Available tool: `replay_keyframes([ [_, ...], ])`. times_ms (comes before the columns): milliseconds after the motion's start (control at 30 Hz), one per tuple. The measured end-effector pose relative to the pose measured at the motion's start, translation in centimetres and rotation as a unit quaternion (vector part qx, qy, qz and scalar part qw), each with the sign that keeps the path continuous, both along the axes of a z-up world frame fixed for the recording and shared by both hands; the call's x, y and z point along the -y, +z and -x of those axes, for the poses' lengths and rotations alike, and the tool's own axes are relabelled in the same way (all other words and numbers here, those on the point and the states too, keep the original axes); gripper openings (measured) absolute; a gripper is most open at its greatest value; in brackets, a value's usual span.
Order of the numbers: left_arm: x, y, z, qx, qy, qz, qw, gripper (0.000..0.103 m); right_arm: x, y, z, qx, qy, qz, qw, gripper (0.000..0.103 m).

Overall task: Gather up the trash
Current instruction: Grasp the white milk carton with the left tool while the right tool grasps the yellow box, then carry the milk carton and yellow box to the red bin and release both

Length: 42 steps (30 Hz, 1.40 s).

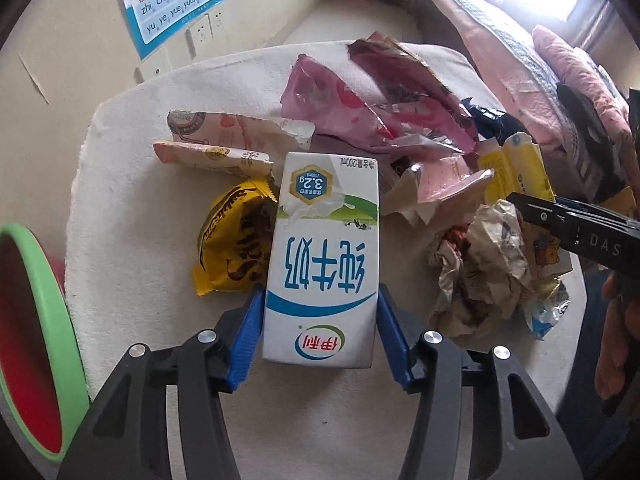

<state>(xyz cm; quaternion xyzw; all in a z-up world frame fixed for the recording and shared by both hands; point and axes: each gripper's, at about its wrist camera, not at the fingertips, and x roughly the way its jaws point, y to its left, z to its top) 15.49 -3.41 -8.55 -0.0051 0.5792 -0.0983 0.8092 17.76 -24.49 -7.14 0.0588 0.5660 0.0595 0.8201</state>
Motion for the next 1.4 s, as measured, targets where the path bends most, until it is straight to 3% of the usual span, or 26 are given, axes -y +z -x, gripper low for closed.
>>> replay_keyframes([
  [233,-0.3,1.6,1.6,0.027,0.011,0.025,0.9993,0.050,0.8,2.3,0.8,0.037,-0.006,-0.011,0.999,0.039],
  [600,-1.6,5.3,5.0,0.069,0.031,0.056,0.9956,0.050,-0.4,7.3,3.0,0.099,0.017,-0.017,0.995,0.037],
  [800,-3.8,6.6,6.3,0.090,0.059,0.065,0.9921,0.050,-1.7,8.2,4.5,0.112,0.039,-0.016,0.993,0.037],
  [1400,-14.1,9.6,10.1,0.147,0.163,0.067,0.9732,0.051,-12.9,10.2,7.0,0.137,0.160,-0.027,0.977,0.037],
])
